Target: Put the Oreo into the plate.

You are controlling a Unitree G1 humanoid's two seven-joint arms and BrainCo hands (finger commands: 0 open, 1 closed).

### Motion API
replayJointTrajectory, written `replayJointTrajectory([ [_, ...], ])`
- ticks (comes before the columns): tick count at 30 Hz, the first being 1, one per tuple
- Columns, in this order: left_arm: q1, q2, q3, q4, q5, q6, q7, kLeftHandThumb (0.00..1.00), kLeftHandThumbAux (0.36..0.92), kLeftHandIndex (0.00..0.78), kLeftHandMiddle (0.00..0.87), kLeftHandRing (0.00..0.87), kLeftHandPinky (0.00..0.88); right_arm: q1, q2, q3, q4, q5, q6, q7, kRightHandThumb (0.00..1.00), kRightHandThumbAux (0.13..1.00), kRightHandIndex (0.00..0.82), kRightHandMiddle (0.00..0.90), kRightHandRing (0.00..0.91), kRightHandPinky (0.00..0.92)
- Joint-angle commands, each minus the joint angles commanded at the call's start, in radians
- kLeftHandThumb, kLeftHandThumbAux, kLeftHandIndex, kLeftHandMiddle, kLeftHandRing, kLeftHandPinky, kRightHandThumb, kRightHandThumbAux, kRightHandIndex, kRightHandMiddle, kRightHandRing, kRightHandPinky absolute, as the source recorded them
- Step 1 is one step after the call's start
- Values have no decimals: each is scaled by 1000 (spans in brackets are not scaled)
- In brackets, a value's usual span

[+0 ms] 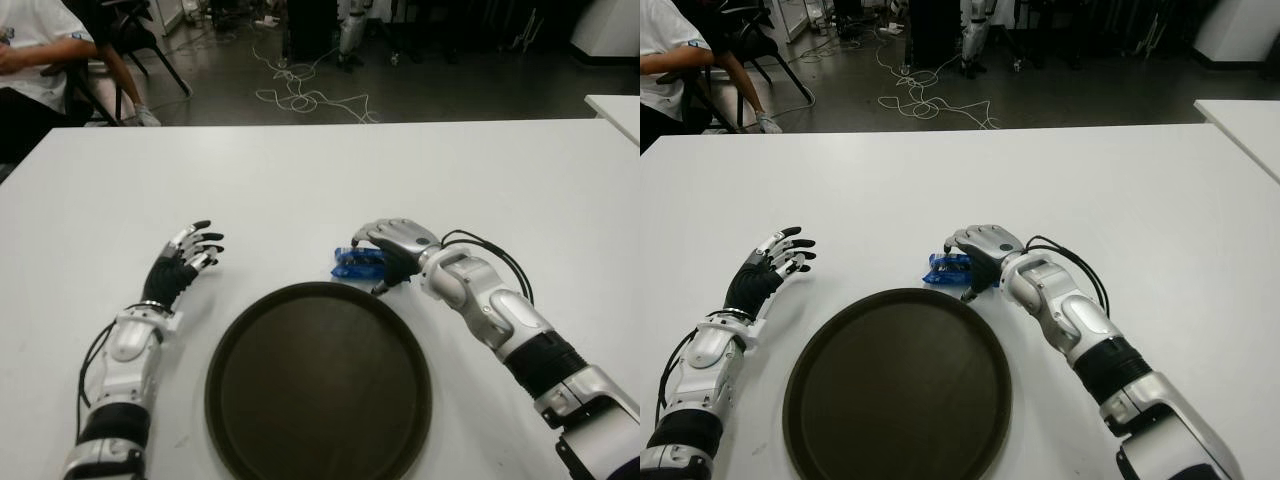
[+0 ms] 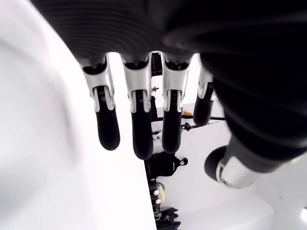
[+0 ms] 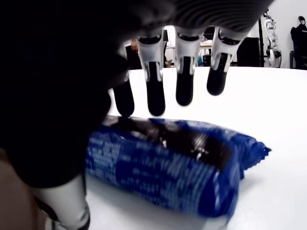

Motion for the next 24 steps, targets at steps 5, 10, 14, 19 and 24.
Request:
replayJointTrajectory([
  [5, 3, 1, 0, -7, 1, 12, 4, 101, 640, 170, 291, 297, 320, -16, 0, 14, 36, -1, -26, -19, 0, 781, 276, 254, 235, 186],
  [10, -1, 0, 3, -2, -9, 17, -6, 107, 628, 177, 299, 307, 328, -13, -6, 16, 21, 0, -25, -22, 0, 787, 284, 268, 249, 202],
  [14, -2, -2, 7, -2, -20, 21, -14, 110, 630, 184, 303, 310, 329, -9, -7, 15, 13, -1, -21, -24, 0, 790, 289, 282, 264, 217],
  [19, 1, 1, 4, -6, -12, 23, -11, 97, 634, 176, 296, 299, 320, -16, -9, 20, 18, 0, -24, -10, 0, 778, 280, 266, 252, 208],
  [24, 0, -1, 6, -2, -15, 17, -12, 90, 629, 168, 291, 298, 327, -16, -13, 22, 19, 0, -32, -15, 0, 771, 276, 256, 238, 188],
])
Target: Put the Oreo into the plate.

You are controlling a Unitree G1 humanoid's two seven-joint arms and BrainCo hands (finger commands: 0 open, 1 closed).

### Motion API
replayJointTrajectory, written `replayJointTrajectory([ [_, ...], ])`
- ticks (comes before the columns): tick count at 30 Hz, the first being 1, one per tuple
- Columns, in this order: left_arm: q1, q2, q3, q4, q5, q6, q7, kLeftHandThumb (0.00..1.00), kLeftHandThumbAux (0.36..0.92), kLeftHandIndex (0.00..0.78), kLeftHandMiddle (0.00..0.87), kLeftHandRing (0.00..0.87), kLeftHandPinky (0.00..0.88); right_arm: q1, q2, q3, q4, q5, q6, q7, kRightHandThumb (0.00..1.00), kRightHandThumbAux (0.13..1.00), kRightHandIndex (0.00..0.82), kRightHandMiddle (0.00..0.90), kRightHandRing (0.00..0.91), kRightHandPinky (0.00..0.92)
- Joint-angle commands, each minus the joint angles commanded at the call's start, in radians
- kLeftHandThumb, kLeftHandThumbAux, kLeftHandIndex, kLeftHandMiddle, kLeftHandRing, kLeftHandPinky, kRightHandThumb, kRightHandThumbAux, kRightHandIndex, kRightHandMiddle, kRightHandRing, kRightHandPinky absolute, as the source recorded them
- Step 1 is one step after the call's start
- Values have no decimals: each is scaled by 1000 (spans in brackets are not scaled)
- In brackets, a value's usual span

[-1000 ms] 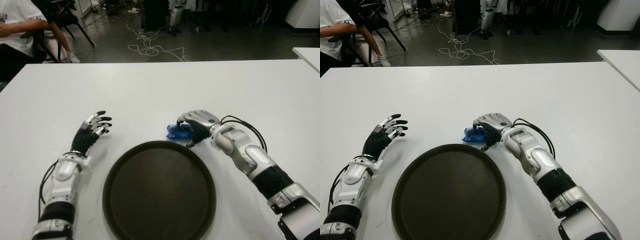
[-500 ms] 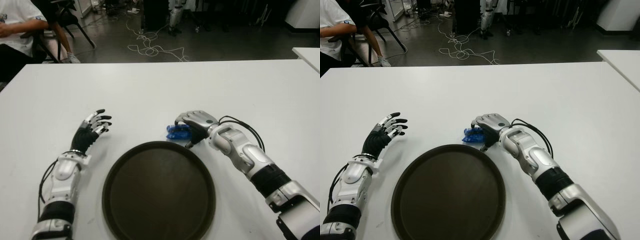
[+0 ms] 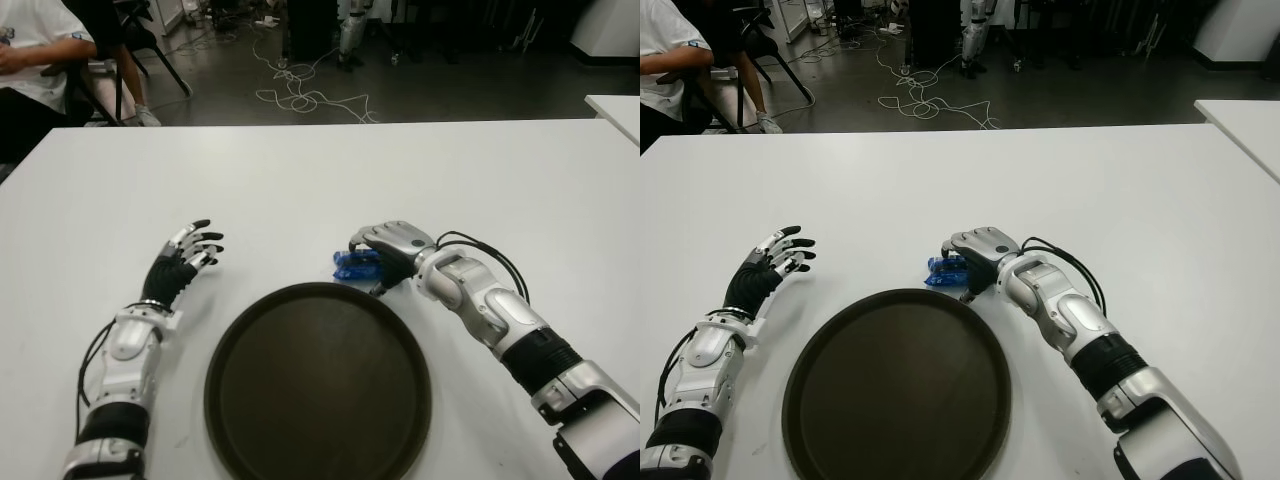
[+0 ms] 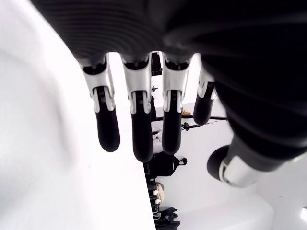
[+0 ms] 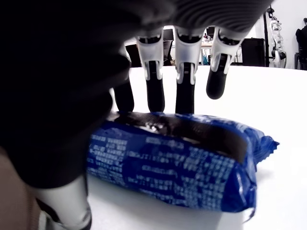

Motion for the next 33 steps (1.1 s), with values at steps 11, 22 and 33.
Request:
replayJointTrajectory([
  [11, 3, -4, 4, 2, -2, -16, -3, 121, 634, 158, 293, 306, 331, -1, 3, -1, 7, 2, 1, -3, 0, 769, 263, 243, 220, 160],
  [22, 2, -2, 2, 12, 9, -7, 16, 116, 675, 174, 292, 297, 318, -7, 13, -1, 37, 3, 3, -18, 0, 795, 287, 274, 264, 215],
  [33, 13, 1, 1, -9, -5, 0, -14, 109, 653, 152, 283, 292, 306, -40, 25, 3, 140, 2, -16, -69, 0, 845, 314, 300, 301, 271],
])
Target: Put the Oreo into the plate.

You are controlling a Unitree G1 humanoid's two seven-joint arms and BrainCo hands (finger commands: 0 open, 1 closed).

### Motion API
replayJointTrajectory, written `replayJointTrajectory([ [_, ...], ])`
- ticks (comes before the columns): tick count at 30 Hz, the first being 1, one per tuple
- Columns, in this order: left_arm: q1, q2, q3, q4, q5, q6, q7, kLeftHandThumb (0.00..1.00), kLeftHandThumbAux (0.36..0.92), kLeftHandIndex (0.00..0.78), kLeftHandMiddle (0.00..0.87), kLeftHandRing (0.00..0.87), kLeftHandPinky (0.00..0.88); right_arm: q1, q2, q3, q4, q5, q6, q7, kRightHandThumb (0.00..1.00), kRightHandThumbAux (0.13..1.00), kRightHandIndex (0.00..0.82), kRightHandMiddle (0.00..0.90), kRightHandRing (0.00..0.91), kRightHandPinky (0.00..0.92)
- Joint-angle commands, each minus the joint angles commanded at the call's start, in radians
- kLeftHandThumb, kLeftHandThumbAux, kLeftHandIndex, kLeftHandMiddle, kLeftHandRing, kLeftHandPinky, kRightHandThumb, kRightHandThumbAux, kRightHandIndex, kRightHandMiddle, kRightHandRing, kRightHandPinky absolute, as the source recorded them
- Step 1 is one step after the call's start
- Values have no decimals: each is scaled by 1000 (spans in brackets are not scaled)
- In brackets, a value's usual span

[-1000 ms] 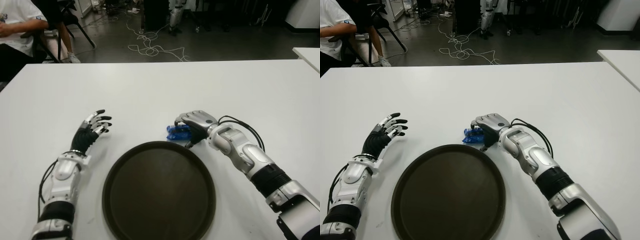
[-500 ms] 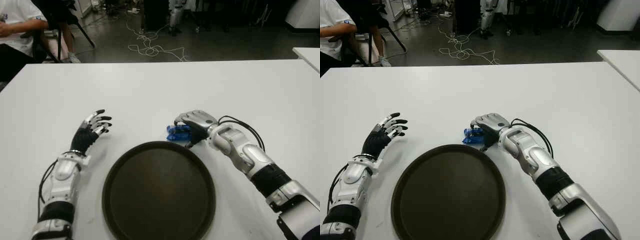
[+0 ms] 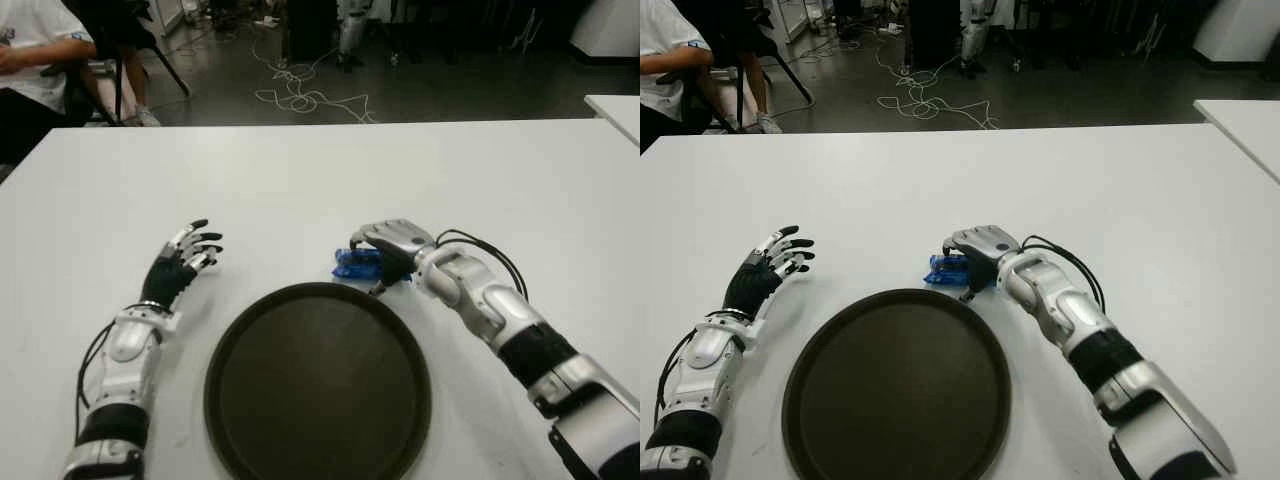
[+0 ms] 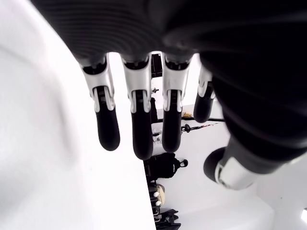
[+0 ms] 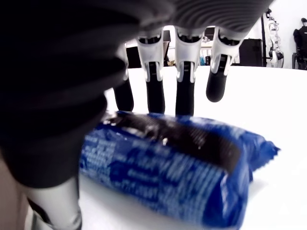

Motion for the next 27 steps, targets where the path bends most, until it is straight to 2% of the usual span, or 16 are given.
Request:
replayJointTrajectory([
  [5, 3, -3, 4, -4, -6, -2, -5, 107, 656, 161, 297, 306, 326, -13, 4, 1, 30, 3, -13, -11, 0, 868, 348, 357, 363, 344],
  [8, 4, -4, 6, -7, -8, -2, -5, 109, 654, 161, 300, 318, 343, -18, 6, 0, 44, 6, -22, -20, 0, 884, 377, 439, 448, 424],
  [13, 8, -7, 7, -19, -16, 2, -3, 113, 655, 162, 303, 325, 353, -18, 9, -7, 61, 21, -40, -35, 0, 895, 412, 497, 501, 473],
  [19, 14, -8, 7, -34, -23, 14, -3, 117, 662, 155, 299, 316, 343, -16, 6, -11, 55, 36, -39, -30, 0, 894, 446, 527, 524, 488],
  [25, 22, -10, 8, -53, -28, 29, -4, 113, 667, 179, 309, 311, 331, -16, 2, -6, 42, 28, -27, -28, 64, 869, 475, 569, 561, 526],
  [27, 25, -11, 7, -59, -27, 30, -4, 103, 664, 177, 307, 310, 331, -16, 0, -4, 39, 23, -23, -29, 135, 837, 483, 583, 572, 535],
])
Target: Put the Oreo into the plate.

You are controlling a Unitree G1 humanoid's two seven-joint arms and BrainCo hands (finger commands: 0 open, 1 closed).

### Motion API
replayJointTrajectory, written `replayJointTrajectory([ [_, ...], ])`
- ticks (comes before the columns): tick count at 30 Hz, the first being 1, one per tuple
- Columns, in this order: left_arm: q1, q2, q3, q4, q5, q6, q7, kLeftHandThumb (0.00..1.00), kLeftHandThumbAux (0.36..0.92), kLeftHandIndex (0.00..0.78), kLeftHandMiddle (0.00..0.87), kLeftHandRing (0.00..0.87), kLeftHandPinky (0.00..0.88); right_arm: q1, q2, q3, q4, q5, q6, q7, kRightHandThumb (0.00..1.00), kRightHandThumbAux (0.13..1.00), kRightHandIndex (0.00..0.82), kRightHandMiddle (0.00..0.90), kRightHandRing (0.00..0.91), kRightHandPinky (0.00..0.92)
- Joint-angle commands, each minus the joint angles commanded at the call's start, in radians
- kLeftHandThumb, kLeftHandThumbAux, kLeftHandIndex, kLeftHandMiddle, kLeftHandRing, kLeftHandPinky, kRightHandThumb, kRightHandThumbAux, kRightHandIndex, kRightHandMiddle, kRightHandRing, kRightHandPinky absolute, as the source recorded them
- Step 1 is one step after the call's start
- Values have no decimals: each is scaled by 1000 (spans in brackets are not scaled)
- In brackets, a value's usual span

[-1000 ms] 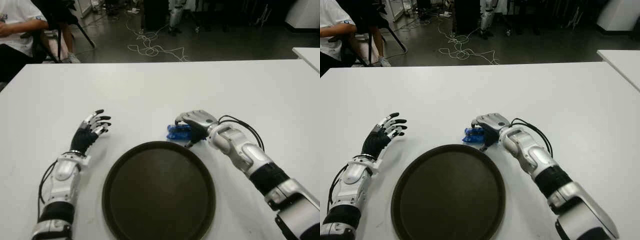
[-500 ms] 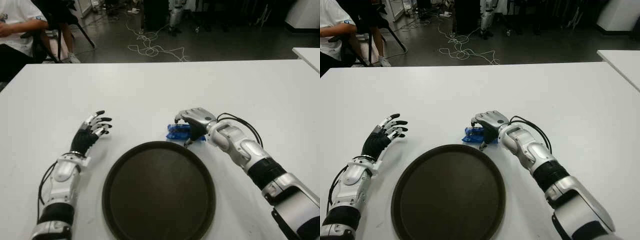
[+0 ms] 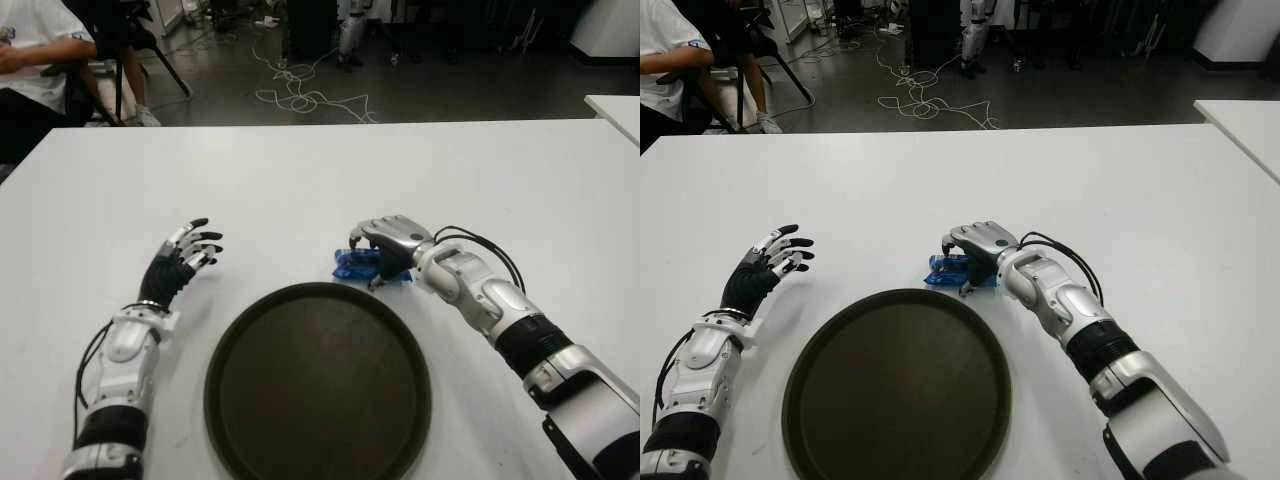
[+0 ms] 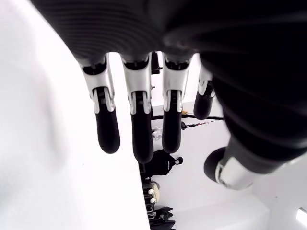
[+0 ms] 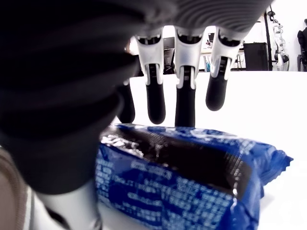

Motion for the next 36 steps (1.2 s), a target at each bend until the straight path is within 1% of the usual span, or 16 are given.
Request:
replayJointTrajectory([
  [2, 1, 0, 0, -3, 0, 0, -1, 98, 663, 174, 305, 309, 331, 0, -3, 2, -5, -4, 2, -3, 202, 808, 493, 596, 585, 546],
  [5, 4, -1, 0, -12, 0, 4, 0, 100, 664, 170, 303, 309, 332, 0, -8, 4, -16, -6, 7, -4, 260, 783, 505, 608, 599, 559],
  [10, 9, -3, -1, -25, 2, 12, 9, 109, 667, 169, 302, 314, 339, 10, -16, -3, -52, -7, 24, -20, 315, 759, 520, 612, 609, 578],
  [18, 19, -2, -4, -42, 10, 22, 19, 114, 653, 164, 287, 302, 335, 28, -19, -14, -85, 4, 35, -57, 347, 762, 544, 654, 651, 619],
  [22, 24, -4, -4, -49, 14, 27, 27, 128, 665, 162, 283, 300, 341, 36, -22, -21, -94, 8, 29, -79, 360, 766, 542, 663, 662, 641],
  [27, 25, -4, -6, -52, 16, 28, 30, 136, 663, 156, 277, 298, 341, 41, -23, -25, -97, 9, 25, -98, 369, 770, 540, 673, 676, 653],
  [36, 24, 2, -10, -39, 25, 4, 28, 132, 656, 163, 286, 292, 322, 45, -29, -32, -112, 15, 18, -107, 358, 788, 546, 706, 713, 684],
])
